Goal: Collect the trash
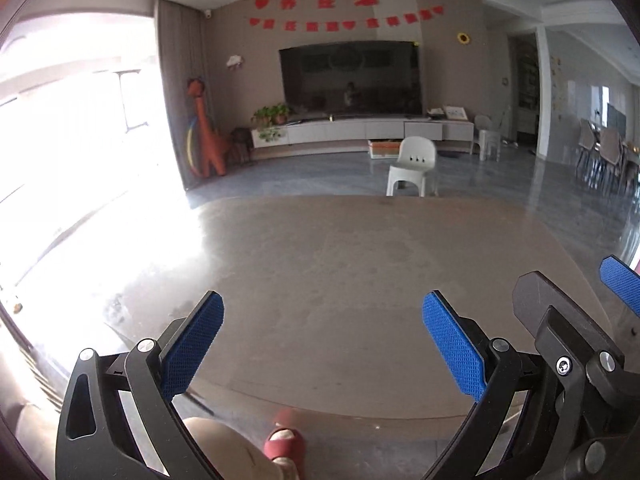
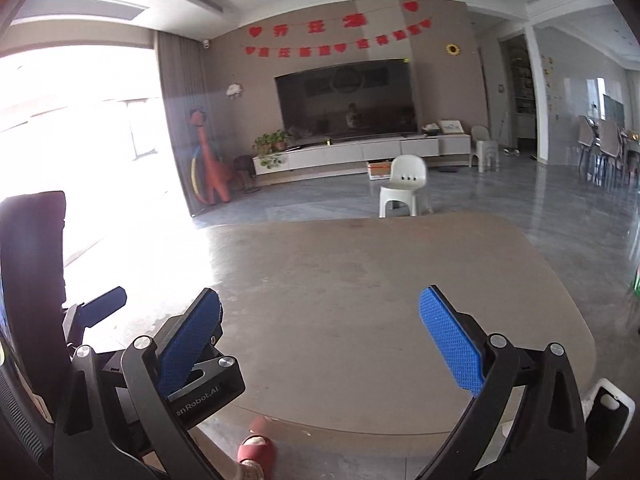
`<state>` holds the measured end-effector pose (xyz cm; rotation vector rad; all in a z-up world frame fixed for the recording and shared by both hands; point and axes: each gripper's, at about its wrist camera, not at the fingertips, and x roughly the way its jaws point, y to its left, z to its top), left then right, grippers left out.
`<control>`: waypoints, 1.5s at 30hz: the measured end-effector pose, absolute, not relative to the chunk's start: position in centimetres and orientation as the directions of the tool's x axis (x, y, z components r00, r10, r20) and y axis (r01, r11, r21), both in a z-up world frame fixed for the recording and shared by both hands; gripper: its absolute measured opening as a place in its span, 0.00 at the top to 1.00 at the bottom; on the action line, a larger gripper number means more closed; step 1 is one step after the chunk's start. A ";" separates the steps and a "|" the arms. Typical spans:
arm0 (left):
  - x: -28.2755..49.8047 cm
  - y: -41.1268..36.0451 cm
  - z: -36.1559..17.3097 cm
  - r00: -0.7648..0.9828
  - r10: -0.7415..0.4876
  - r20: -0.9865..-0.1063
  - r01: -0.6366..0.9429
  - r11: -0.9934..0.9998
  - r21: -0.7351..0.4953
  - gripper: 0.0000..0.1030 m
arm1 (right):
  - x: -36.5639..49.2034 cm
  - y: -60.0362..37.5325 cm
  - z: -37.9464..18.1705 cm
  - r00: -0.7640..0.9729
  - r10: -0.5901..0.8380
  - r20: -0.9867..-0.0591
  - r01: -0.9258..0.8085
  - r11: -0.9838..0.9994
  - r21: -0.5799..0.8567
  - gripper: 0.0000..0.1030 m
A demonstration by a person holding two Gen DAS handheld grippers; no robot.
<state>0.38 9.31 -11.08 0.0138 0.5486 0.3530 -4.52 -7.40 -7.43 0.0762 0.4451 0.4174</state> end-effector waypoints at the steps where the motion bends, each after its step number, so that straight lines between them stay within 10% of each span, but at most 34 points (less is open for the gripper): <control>1: 0.3 9.7 -11.1 0.796 0.324 -0.511 -0.319 0.942 0.100 0.05 | -4.5 -7.0 -7.4 0.816 0.416 -0.402 -0.383 0.909 0.165 0.03; 45: -3.0 10.9 -10.0 0.807 0.434 -0.401 -0.427 0.897 0.113 0.05 | -6.2 -4.4 -6.5 0.839 0.420 -0.345 -0.426 0.903 0.064 0.03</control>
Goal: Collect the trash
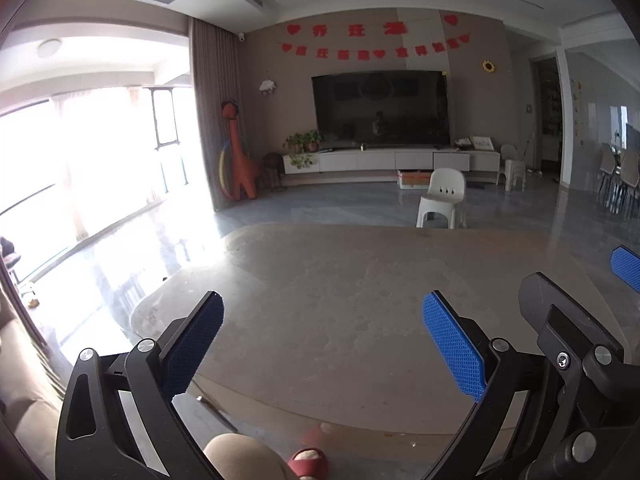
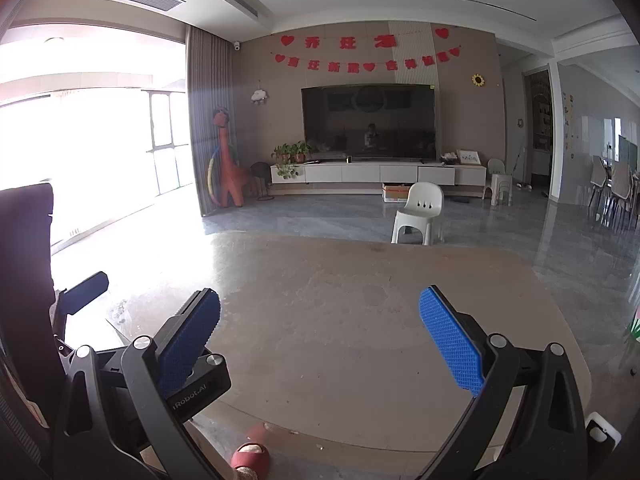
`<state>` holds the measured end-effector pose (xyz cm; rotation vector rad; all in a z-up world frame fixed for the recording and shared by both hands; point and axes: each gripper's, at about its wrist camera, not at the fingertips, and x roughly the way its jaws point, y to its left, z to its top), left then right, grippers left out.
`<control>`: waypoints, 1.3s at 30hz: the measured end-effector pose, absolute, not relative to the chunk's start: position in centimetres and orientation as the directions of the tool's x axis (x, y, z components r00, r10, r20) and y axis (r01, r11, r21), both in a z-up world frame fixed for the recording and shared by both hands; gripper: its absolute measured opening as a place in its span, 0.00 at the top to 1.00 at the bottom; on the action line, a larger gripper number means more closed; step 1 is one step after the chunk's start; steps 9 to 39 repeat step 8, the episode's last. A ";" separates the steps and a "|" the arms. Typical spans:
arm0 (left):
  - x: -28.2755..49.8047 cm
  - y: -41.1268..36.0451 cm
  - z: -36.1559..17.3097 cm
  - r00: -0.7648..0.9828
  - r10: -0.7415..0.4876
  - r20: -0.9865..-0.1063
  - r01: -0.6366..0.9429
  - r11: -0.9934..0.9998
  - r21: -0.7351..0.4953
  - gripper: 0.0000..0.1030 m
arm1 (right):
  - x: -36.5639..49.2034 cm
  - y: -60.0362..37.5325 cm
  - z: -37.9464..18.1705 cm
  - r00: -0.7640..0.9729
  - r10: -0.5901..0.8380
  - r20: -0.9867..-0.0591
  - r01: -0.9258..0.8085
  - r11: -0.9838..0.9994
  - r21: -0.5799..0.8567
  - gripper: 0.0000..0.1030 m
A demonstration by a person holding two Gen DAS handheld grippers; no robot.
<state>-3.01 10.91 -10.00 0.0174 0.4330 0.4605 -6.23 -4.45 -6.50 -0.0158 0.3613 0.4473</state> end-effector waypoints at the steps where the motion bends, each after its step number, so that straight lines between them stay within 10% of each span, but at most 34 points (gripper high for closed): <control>1: -3.1 10.8 -10.0 0.806 0.432 -0.405 -0.426 0.898 0.109 0.05 | -6.2 -4.4 -6.5 0.839 0.419 -0.346 -0.425 0.903 0.062 0.03; 39: -3.0 11.3 -10.1 0.797 0.438 -0.416 -0.441 0.893 0.095 0.05 | -6.0 -3.6 -6.7 0.840 0.415 -0.350 -0.424 0.904 0.056 0.03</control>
